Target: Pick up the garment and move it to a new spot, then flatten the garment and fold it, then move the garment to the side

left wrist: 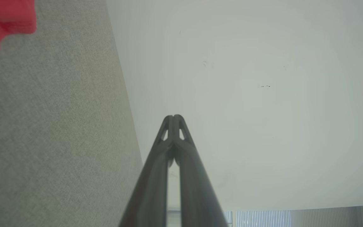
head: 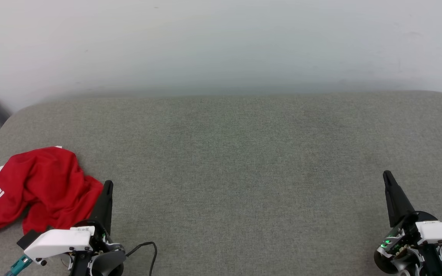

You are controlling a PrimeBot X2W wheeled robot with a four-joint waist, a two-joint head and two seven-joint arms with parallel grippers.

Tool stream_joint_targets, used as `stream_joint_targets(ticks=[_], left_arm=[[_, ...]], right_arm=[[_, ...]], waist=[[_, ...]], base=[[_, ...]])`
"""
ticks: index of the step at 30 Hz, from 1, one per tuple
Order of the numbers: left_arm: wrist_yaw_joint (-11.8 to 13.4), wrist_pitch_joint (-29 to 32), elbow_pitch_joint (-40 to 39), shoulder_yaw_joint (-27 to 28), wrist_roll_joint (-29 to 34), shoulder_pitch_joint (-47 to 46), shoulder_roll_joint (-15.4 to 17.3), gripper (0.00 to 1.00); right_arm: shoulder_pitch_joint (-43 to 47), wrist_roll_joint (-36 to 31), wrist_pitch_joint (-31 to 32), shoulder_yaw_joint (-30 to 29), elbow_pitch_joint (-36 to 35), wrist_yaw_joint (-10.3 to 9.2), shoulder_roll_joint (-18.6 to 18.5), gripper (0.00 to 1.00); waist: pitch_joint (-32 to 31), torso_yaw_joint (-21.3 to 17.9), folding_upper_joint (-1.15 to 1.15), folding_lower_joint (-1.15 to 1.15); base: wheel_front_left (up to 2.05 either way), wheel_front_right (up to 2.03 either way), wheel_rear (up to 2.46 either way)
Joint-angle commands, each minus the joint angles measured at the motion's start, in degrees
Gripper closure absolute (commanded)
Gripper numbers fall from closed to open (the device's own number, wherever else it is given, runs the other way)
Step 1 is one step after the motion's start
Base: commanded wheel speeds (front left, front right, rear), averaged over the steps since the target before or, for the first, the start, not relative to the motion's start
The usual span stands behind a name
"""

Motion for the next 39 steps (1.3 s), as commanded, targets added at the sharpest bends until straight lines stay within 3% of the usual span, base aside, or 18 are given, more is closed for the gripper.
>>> stream_joint_targets(ticks=[1, 5, 6, 20, 27, 39], left_arm=[[-0.2, 0.1, 0.0, 0.1, 0.0, -0.3, -0.1, 1.0], [-0.2, 0.1, 0.0, 0.1, 0.0, -0.3, -0.1, 1.0], [0.0, 0.0, 0.0, 0.0, 0.0, 0.0, 0.0, 0.0], [0.0, -3.5, -1.3, -5.0, 2.7, -1.2, 0.2, 0.0], [0.0, -5.4, -3.2, -6.0, 10.6, -1.6, 0.1, 0.0], [0.0, -8.1, -6.8, -7.8, 25.1, -1.4, 0.0, 0.0]], right_arm=[[-0.7, 0.1, 0.0, 0.0, 0.1, -0.02, 0.3, 1.0], [-0.7, 0.1, 0.0, 0.0, 0.1, -0.02, 0.3, 1.0], [0.0, 0.0, 0.0, 0.0, 0.0, 0.0, 0.0, 0.0], [0.9, -2.8, -3.1, 1.8, -1.8, 0.0, -0.6, 0.0], [0.8, -8.9, -5.3, 3.5, -2.7, 0.0, -1.9, 0.0], [0.9, -25.3, -8.1, 4.6, -5.4, 0.0, -2.1, 0.0]], waist=[[0.0, 0.0, 0.0, 0.0], [0.0, 0.0, 0.0, 0.0], [0.0, 0.0, 0.0, 0.0], [0.1, 0.0, 0.0, 0.0], [0.1, 0.2, 0.0, 0.0], [0.1, 0.5, 0.0, 0.0]], base=[[0.0, 0.0, 0.0], [0.0, 0.0, 0.0], [0.0, 0.0, 0.0], [0.0, 0.0, 0.0], [0.0, 0.0, 0.0], [0.0, 0.0, 0.0]])
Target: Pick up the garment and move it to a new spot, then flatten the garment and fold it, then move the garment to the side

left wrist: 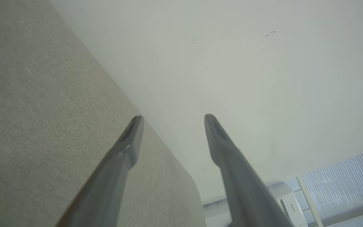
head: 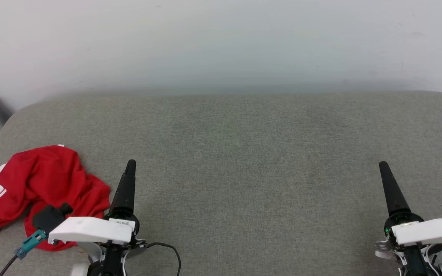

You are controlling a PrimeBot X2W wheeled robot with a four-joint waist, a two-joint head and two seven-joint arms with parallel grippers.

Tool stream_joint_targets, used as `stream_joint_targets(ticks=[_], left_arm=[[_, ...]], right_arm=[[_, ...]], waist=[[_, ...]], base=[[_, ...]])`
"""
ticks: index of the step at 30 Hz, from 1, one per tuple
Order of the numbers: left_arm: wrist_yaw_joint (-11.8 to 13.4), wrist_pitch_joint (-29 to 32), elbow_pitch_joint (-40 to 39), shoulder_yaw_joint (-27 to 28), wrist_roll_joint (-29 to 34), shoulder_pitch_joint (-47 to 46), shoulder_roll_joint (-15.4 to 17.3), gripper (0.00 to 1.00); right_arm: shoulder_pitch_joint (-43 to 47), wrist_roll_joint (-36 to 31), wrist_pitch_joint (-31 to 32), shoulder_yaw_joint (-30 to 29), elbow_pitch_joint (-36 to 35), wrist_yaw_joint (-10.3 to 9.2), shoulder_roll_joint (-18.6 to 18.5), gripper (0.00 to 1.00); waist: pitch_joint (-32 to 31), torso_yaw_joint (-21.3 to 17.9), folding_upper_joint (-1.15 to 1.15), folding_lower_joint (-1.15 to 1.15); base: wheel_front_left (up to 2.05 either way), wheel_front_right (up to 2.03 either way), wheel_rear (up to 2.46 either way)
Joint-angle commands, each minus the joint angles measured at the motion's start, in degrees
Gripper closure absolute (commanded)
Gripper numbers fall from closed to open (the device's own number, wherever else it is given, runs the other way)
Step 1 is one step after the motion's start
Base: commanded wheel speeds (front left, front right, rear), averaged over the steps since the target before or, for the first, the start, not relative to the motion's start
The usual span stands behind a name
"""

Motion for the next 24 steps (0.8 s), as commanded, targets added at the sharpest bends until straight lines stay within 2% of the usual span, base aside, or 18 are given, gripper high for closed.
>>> stream_joint_targets(ticks=[1, 6, 13, 24], left_arm=[[0.0, -0.6, -1.5, -0.3, 2.7, -1.3, 0.1, 0.0], [0.0, -1.4, -1.8, -1.4, 8.0, -1.1, 0.1, 0.0], [0.1, -3.0, -1.1, -2.6, 19.5, -1.0, 0.1, 0.0], [1.8, -4.9, 0.7, -4.3, 30.5, -1.3, 0.8, 0.0]], right_arm=[[-0.6, -3.0, -0.7, 0.3, -1.3, 0.01, -0.5, 0.0], [-0.3, -8.1, -1.6, 0.7, -1.6, 0.01, -0.5, 0.0], [0.3, -19.4, -1.1, 1.0, -3.0, 0.0, -0.5, 0.0], [1.1, -30.0, 0.2, 0.9, -5.8, 0.0, -0.4, 0.0]], waist=[[0.0, 0.0, 0.0, 0.0], [-0.1, 0.1, 0.0, 0.0], [-0.3, 0.1, 0.0, 0.0], [-0.4, 0.2, 0.0, 0.0]], base=[[0.0, 0.0, 0.0], [0.0, 0.0, 0.0], [0.0, 0.0, 0.0], [0.0, 0.0, 0.0]])
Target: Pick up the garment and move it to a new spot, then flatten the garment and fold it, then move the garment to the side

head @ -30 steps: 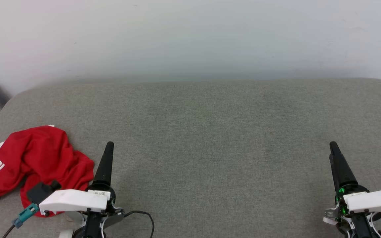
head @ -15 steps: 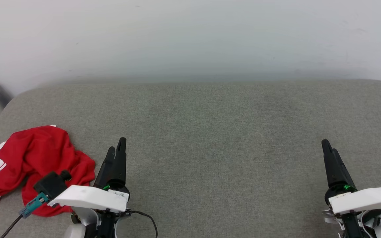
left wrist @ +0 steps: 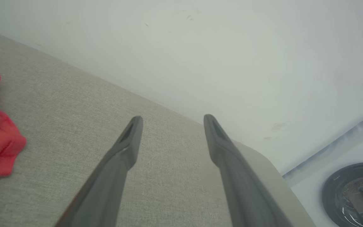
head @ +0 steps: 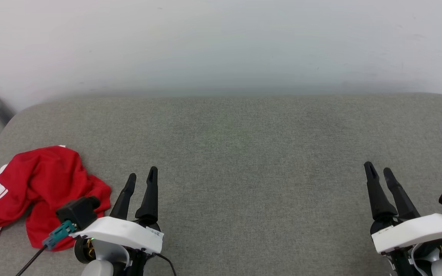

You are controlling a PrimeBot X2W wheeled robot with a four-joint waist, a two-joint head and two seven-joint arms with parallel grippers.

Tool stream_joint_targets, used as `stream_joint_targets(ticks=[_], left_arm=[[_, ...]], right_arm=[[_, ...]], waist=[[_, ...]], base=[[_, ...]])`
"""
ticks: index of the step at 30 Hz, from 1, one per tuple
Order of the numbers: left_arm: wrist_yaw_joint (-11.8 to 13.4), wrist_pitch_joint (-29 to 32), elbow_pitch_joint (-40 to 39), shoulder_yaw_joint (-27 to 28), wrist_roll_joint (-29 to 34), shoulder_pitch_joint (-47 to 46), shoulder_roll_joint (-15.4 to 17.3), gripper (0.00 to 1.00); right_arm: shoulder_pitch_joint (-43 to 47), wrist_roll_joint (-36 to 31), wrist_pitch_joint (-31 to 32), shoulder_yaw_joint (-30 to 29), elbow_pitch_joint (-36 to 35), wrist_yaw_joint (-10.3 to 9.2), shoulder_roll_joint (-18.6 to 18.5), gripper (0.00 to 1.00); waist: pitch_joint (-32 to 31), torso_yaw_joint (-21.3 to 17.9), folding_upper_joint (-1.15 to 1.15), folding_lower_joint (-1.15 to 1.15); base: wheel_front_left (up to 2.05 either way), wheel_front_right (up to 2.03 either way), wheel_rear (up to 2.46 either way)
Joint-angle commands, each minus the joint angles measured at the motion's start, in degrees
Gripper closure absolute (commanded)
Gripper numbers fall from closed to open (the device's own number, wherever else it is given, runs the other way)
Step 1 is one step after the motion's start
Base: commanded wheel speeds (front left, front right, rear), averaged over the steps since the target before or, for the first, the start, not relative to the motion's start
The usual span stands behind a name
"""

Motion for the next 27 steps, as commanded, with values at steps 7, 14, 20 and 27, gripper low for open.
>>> stream_joint_targets(ticks=[7, 14, 20, 27], left_arm=[[1.2, -1.5, 0.0, -1.8, 6.4, -1.7, 1.2, 0.0], [2.0, -2.6, 0.2, -3.5, 11.0, -2.0, 1.7, 0.0], [2.6, -3.5, 0.3, -4.8, 14.4, -2.2, 2.1, 0.0], [3.2, -4.4, 0.5, -5.8, 17.8, -2.2, 2.2, 0.0]], right_arm=[[0.3, -6.4, 0.7, 0.0, -2.3, -0.01, -0.4, 0.0], [0.6, -11.2, 0.9, 0.3, -3.0, -0.01, -0.8, 0.0], [0.9, -14.9, 0.9, 0.3, -3.4, -0.01, -1.0, 0.0], [1.2, -18.8, 0.8, 0.4, -3.8, -0.01, -1.0, 0.0]], waist=[[-0.1, 0.2, 0.0, 0.0], [-0.2, 0.4, 0.0, 0.0], [-0.2, 0.5, 0.0, 0.0], [-0.3, 0.7, 0.0, 0.0]], base=[[0.0, 0.0, 0.0], [0.0, 0.0, 0.0], [0.0, 0.0, 0.0], [0.0, 0.0, 0.0]])
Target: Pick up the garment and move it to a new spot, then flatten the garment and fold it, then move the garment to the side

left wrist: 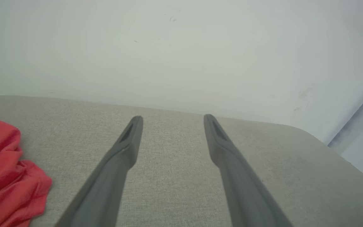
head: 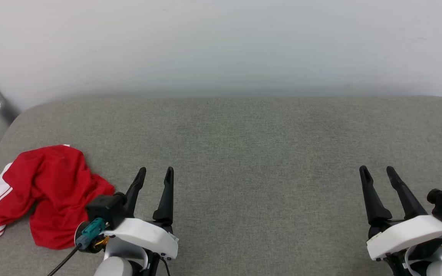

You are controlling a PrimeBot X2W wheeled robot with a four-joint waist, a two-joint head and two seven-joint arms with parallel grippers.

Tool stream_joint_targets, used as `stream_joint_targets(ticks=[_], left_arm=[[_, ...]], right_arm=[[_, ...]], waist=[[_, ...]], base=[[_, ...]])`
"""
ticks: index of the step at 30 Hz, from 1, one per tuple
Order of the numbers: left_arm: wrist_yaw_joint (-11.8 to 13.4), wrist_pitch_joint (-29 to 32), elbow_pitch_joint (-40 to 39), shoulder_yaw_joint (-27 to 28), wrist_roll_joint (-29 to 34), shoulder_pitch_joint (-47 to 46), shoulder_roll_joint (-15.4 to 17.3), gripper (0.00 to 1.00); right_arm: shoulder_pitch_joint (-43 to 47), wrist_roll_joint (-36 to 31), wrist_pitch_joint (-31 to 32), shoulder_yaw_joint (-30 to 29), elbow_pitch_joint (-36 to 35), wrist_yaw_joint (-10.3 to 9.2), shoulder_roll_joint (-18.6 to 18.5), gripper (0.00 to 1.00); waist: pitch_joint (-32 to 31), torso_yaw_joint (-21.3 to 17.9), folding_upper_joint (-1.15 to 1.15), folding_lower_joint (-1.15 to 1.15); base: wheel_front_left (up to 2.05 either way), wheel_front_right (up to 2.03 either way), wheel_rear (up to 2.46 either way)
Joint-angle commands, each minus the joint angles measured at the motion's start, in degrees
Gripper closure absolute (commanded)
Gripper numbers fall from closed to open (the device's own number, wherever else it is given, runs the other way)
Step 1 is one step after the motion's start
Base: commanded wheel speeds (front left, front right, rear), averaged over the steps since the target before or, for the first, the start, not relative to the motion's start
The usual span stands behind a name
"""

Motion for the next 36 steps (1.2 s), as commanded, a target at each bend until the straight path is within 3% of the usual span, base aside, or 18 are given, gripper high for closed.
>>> stream_joint_targets(ticks=[1, 36], left_arm=[[0.2, -0.5, -0.3, -0.4, 1.4, -1.0, 0.4, 0.0], [-0.6, -4.6, 3.8, 1.3, 12.6, -0.8, -1.4, 0.0]], right_arm=[[0.1, -1.4, -0.1, 0.1, -0.8, -0.01, -0.3, 0.0], [2.0, -16.4, -1.6, -2.7, -2.1, -0.02, 2.2, 0.0]], waist=[[0.0, 0.1, 0.0, 0.0], [-0.3, 1.2, 0.0, 0.0]], base=[[0.0, 0.0, 0.0], [0.0, 0.0, 0.0]])
